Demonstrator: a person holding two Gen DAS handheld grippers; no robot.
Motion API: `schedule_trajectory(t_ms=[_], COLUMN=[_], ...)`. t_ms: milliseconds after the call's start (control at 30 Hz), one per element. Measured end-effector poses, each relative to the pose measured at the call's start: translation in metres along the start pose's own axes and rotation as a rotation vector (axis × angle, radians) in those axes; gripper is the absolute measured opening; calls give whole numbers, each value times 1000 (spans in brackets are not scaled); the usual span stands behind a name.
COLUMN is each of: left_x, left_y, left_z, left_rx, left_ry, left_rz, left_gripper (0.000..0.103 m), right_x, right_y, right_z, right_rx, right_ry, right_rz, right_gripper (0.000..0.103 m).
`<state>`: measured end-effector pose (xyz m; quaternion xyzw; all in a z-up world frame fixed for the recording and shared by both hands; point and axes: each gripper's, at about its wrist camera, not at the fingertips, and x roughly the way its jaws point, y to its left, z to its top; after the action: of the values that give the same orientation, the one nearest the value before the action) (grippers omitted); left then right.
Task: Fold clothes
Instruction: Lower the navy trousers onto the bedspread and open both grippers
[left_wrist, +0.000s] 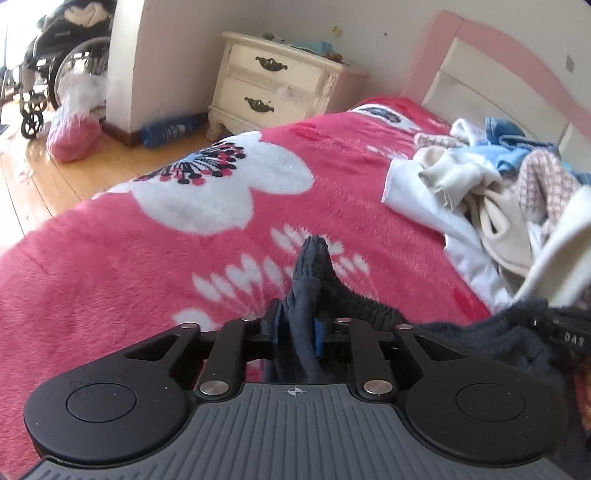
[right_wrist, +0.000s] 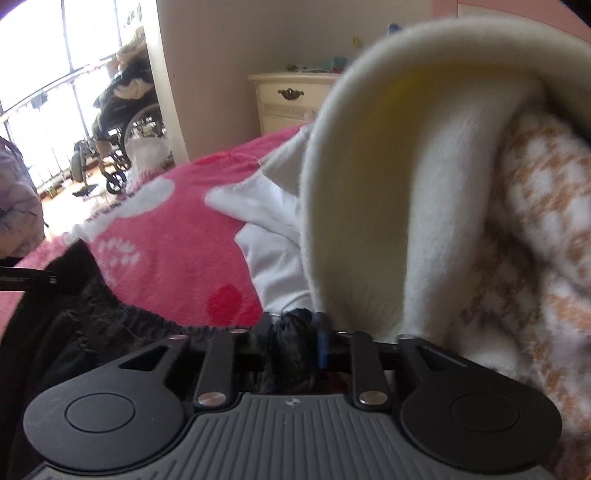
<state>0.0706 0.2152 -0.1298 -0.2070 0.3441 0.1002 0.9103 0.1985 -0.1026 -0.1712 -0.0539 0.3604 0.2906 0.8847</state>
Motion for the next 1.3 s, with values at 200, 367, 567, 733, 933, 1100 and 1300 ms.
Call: schedule_trajectory(t_ms=[200,367,567,733,933,1100,1300], left_x=[-13,-42,-96,-153,-205,-218,-214], left_y=[7,15,15,-4,-42,-67,-72], left_z=[12,21,26,16,-36,-105,-159], left_rx=[-74,-148,-154,-51,115,200,221], left_ry=[-16,-69,-107,-85,47,164,228], left_rz=[-35,-62,-69,-100,-115,-95,-32], left_gripper=[40,48,49,52,55,55,55], right_x=[-44,-86,-148,-181,-187,-173,-162], right_y=[-3,-6,4,29,60,74,91], right_z=[1,0,-4,-19,-56,-94,-117], right_rx=[2,65,151,276,433,507,486], right_ry=[-98,-127,-133,-74,3,110,178], right_rz=[18,64,144,266,376,389,367], right_gripper=[64,65,65,64,54,38,32])
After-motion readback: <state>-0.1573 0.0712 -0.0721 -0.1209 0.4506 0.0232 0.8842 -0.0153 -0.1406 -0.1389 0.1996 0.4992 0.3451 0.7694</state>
